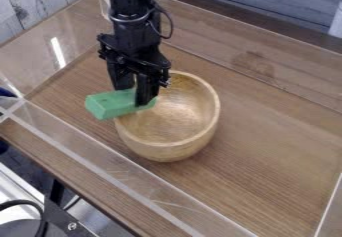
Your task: Remove the green block from inside the brown bowl and put it on the table
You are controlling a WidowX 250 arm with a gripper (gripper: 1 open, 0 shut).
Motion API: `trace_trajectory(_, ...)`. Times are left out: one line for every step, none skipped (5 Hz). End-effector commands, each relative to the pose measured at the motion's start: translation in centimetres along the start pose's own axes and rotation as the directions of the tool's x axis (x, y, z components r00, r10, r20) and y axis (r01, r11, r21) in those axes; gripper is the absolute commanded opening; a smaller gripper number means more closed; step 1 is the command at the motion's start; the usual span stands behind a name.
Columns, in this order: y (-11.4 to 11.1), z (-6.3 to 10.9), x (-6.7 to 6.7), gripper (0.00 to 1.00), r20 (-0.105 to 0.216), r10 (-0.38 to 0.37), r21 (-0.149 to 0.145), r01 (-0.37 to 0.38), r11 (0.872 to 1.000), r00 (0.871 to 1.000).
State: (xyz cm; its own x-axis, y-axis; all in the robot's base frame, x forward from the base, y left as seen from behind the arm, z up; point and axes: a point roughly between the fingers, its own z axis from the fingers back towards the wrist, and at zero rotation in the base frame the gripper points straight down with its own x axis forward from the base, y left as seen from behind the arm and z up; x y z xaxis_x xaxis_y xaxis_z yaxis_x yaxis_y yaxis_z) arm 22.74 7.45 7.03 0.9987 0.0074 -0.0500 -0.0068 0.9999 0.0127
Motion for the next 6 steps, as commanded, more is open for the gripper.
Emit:
trace_trajectory(0.53, 0.60, 0.26, 0.00, 0.029, 0.009, 0.011, -0.009, 1.000, 1.000)
trace_trajectory(0.49, 0.52, 0.22, 0.00, 0.029, 0.009, 0.009, -0.009, 1.000, 1.000)
trace_trajectory(0.42, 0.43, 0.19, 0.00, 0.029, 0.008, 0.006, -0.008, 1.000, 1.000)
trace_trajectory(0.32, 0.40, 0.17, 0.00, 0.030, 0.006, 0.003, -0.006, 1.000, 1.000)
trace_trajectory(0.25, 0.59, 0.18, 0.00, 0.030, 0.007, -0.002, -0.007, 1.000, 1.000)
trace_trajectory(0.18, 0.79, 0.20, 0.00, 0.031, 0.008, -0.006, -0.008, 1.000, 0.999)
